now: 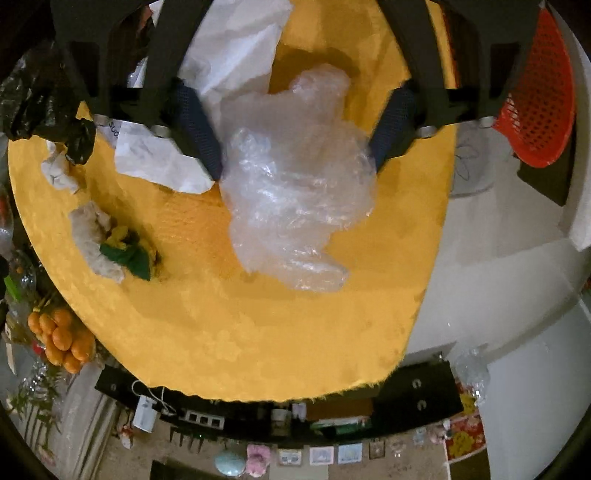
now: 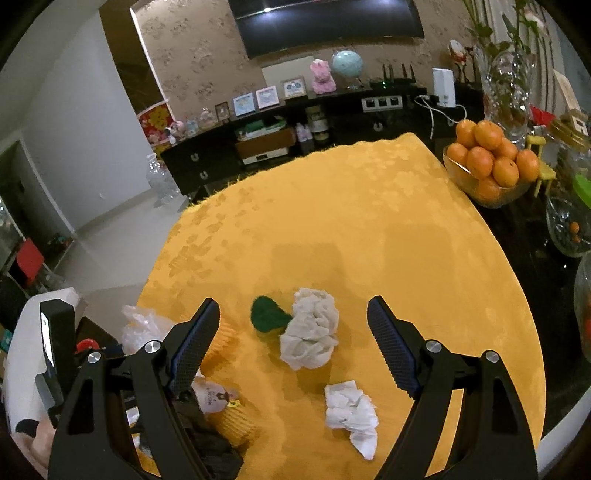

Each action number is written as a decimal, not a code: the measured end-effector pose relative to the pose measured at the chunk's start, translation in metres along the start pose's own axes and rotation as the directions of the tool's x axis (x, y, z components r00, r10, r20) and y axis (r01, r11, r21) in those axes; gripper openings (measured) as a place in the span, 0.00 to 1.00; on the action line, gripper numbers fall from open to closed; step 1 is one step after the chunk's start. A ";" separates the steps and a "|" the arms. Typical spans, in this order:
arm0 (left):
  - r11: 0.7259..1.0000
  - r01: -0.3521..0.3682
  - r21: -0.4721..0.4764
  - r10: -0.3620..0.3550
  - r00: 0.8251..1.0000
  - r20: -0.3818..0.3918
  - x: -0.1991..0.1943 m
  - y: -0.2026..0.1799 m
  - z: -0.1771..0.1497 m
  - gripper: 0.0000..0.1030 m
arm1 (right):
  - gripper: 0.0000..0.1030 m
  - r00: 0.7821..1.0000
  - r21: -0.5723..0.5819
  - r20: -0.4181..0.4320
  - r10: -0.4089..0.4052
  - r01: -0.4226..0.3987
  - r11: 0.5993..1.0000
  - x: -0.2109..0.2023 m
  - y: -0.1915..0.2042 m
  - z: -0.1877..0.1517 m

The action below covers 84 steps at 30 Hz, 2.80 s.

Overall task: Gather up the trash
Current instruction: 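Grasp the clear plastic bag with the left gripper while the right grasps a white tissue, then carry both items to the red wastebasket and open both grippers to drop them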

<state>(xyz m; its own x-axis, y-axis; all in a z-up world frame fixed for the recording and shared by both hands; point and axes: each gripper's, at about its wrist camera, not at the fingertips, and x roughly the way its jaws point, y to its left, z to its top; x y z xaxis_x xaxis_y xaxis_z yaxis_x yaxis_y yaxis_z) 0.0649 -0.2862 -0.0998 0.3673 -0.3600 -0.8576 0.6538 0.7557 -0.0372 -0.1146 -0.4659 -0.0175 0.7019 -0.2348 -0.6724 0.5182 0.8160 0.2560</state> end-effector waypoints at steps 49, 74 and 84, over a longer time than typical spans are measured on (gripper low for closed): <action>0.982 -0.019 -0.186 0.081 0.940 0.330 -0.127 0.064 -0.014 0.44 | 0.30 0.999 -0.035 -0.033 -0.043 0.042 0.999 0.035 -0.001 -0.005; 0.908 -0.221 -0.355 0.343 0.881 0.327 -0.170 0.133 -0.050 0.44 | 0.30 0.986 -0.256 0.037 0.162 -0.147 0.955 0.003 0.122 -0.005; 0.858 -0.286 -0.427 0.433 0.850 0.300 -0.199 0.170 -0.087 0.44 | 0.30 0.960 -0.361 -0.021 0.279 -0.268 0.893 0.001 0.191 -0.022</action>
<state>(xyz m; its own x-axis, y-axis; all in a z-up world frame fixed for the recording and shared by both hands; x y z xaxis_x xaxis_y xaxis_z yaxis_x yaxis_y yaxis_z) 0.0450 -0.0387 0.0204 0.7941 -0.1428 -0.5907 0.1730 0.9849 -0.0055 -0.0254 -0.2985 0.0159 0.8084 0.0134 -0.5885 0.0987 0.9825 0.1580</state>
